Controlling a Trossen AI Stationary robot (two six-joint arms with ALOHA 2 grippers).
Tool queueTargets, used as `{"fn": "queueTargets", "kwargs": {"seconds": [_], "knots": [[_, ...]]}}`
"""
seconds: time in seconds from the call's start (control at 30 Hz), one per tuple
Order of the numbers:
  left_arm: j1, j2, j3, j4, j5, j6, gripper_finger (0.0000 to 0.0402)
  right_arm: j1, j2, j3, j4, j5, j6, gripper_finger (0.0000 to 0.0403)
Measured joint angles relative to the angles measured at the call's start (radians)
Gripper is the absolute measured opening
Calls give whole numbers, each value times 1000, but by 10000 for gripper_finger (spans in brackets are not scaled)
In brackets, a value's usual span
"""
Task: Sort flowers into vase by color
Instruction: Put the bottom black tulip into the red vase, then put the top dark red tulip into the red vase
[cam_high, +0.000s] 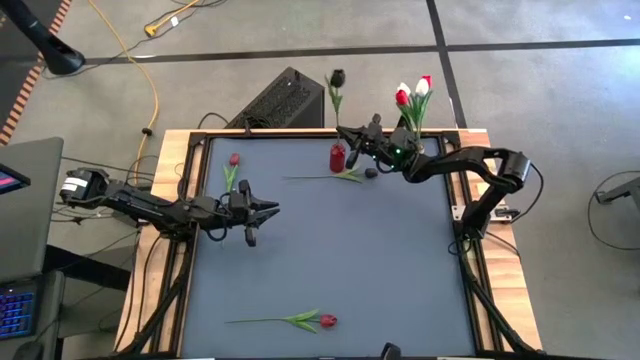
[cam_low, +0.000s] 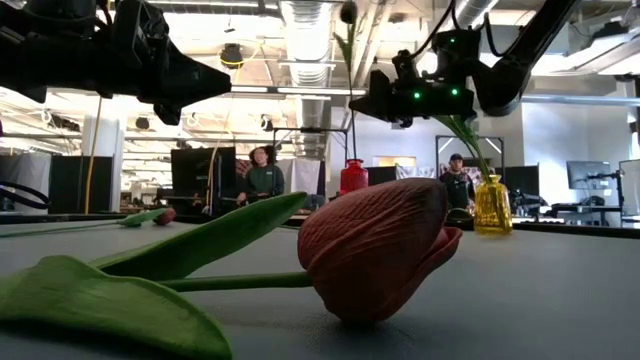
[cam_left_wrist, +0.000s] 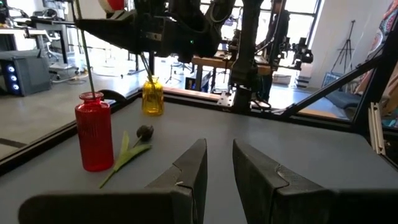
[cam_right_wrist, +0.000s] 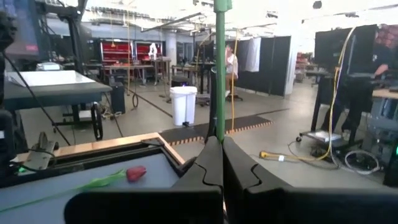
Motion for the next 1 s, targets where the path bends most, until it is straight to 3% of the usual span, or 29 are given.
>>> {"fn": "queueTargets", "kwargs": {"seconds": [0.5, 1.0], "knots": [[0, 0, 0, -3, 3, -2, 65, -6, 2, -1, -86, 0, 17, 104], [0, 0, 0, -4, 26, -3, 65, -19, -124, -1, -449, 0, 18, 181]]}}
